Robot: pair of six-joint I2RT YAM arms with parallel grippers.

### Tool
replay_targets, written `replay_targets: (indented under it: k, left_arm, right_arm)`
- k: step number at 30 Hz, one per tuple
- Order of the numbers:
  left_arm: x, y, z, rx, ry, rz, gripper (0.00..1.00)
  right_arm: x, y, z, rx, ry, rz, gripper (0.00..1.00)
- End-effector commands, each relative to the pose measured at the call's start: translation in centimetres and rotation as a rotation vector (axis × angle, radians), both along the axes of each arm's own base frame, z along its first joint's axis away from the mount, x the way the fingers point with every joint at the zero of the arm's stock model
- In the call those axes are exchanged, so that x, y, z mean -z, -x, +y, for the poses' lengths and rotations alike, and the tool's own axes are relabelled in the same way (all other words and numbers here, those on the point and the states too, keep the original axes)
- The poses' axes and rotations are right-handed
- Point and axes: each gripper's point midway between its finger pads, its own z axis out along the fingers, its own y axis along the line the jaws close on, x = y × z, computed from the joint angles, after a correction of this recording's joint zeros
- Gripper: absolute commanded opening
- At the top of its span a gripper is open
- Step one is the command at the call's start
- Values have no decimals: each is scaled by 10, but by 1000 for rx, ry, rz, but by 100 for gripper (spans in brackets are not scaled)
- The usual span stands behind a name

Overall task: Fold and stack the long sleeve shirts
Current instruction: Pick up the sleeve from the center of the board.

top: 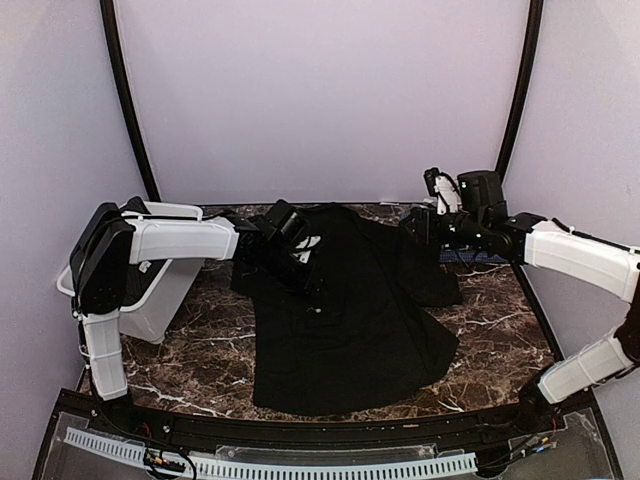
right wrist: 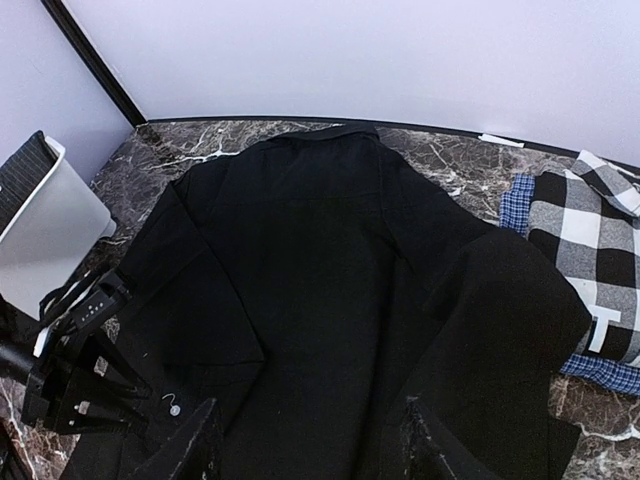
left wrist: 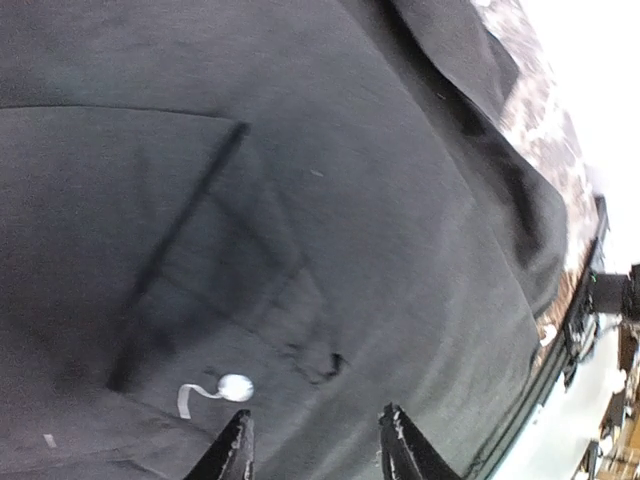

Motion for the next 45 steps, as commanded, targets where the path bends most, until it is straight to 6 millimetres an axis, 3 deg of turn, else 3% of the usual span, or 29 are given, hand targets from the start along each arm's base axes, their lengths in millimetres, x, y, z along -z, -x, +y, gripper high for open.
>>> replay_targets:
  k: [1, 7, 13, 23, 30, 33, 38, 45]
  left_arm:
    - [-17, -24, 20, -122, -36, -58, 42]
    - [15, -35, 47, -210, -148, -14, 42]
    - [30, -49, 55, -232, -171, -6, 44]
    - [47, -39, 42, -150, -139, 62, 49]
    - [48, -30, 28, -98, -81, 114, 37]
    - [45, -27, 23, -79, -62, 133, 26]
    - [24, -29, 12, -57, -10, 139, 1]
    - [-38, -17, -25, 4, 233, 198, 0]
  right_arm:
    - [-10, -2, 7, -25, -38, -4, 57]
    - [-8, -1, 10, -40, -44, 6, 59]
    - [-1, 3, 19, -69, -46, 34, 59]
    - [6, 7, 30, -98, -47, 54, 59]
    - [19, 9, 42, -115, -42, 81, 56]
    - [20, 11, 47, -120, -44, 80, 56]
    - [26, 18, 59, -139, -58, 103, 54]
    - [37, 40, 86, -189, -84, 127, 54]
